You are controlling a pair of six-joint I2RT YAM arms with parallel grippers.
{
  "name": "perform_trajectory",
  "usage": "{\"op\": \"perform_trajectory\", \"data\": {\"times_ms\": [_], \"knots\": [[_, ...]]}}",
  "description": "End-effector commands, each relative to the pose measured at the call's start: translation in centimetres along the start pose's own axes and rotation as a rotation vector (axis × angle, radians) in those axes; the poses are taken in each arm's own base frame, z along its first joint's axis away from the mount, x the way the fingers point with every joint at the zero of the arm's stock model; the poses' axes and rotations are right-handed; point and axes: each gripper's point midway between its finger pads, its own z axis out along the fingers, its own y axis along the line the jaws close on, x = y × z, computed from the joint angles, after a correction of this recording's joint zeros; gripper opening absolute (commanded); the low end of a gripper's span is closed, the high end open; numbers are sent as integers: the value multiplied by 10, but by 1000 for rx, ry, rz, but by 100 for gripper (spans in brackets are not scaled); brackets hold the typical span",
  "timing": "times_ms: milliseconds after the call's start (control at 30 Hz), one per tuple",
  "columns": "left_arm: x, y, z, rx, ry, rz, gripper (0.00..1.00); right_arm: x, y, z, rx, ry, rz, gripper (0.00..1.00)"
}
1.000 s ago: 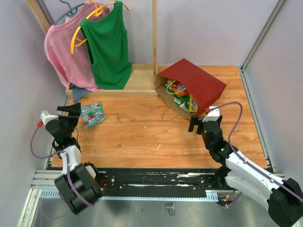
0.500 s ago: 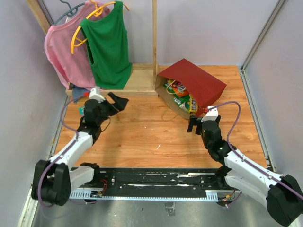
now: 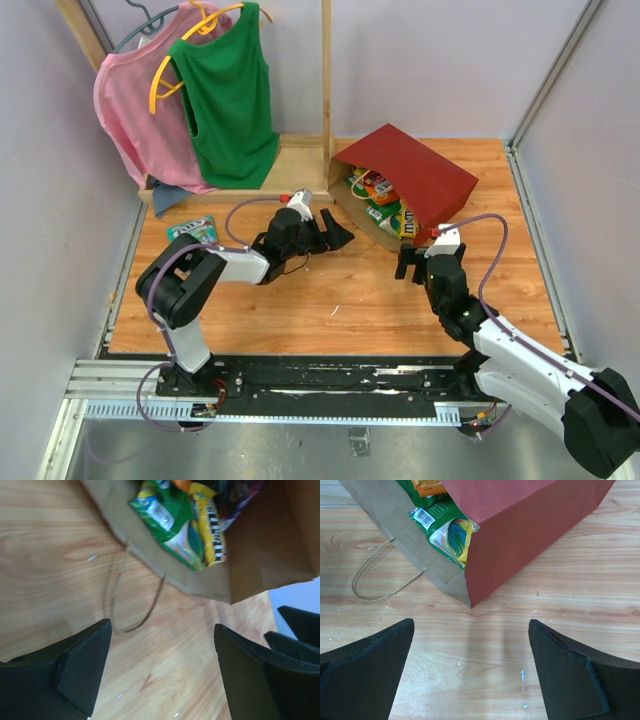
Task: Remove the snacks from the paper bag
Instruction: Take out the snack from the paper bag.
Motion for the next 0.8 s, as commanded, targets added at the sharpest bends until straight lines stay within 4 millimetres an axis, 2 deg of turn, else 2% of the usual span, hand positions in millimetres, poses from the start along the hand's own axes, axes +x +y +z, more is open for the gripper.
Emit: {"op": "perform_trajectory", "data": {"times_ms": [0, 200, 367, 433, 567, 767], "knots": [[-26, -51, 22, 185, -86, -15, 84, -9, 7, 1, -16, -28, 19, 97], [-26, -73, 56, 264, -73, -50, 71, -9, 6, 1, -11, -28, 14, 94], [-27, -67, 90, 249, -76, -72, 66, -9, 4, 0, -4, -30, 9, 91], [-34, -71, 103, 252, -88, -67, 63, -10, 4, 0, -7, -32, 10, 91], [-35, -62, 131, 199, -72, -64, 56, -11, 4, -1, -7, -35, 12, 91], [-38, -39, 161, 62, -59, -19, 56, -13, 3, -3, -5, -41, 15, 91]]}}
